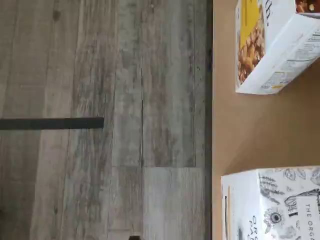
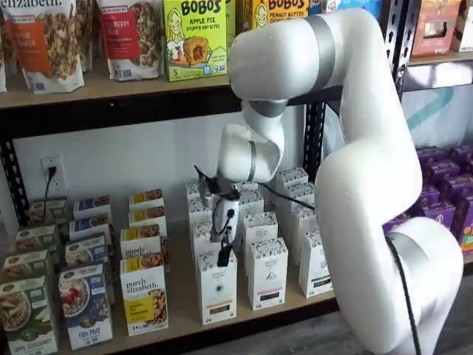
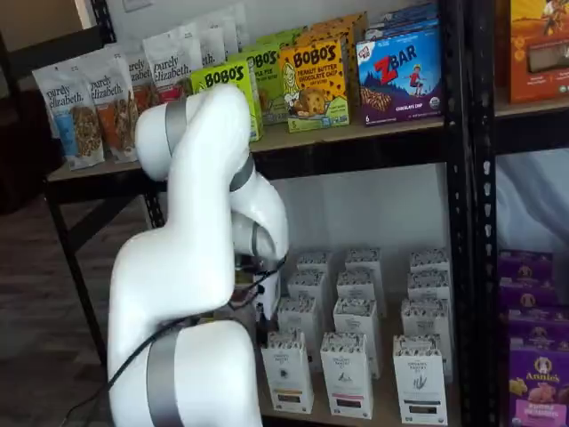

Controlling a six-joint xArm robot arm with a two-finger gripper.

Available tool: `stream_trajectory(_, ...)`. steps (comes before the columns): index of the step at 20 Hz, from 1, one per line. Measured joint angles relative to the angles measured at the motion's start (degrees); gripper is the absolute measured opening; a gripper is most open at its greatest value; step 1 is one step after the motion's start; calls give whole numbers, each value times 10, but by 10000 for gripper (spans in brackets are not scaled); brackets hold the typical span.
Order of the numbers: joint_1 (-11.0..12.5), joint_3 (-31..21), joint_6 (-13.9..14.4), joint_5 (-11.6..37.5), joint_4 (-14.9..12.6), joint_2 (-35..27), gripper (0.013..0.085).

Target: Pick up the white box with a yellow strip in the middle, on the bottom shelf, the fourth box from the left

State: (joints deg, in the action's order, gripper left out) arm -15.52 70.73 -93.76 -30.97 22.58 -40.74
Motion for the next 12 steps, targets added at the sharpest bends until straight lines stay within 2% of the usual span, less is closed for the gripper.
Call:
stream_trajectory(1, 0, 1, 14, -1, -15, -1, 850)
stream_trajectory(2, 1, 4, 61, -5, -70, -5, 850)
stream_trajectory(3, 2, 6, 94, -5, -109, -10, 850)
stream_trajectory(4, 3, 7, 104, -3, -122, -14, 850)
stream_trajectory(6, 4, 6, 104, 6, -124, -20, 850)
stream_trajectory(8, 5, 6, 91, 13, -112, -24, 850)
stream_trajectory(12, 5, 8, 47, 30, -64, -31, 850)
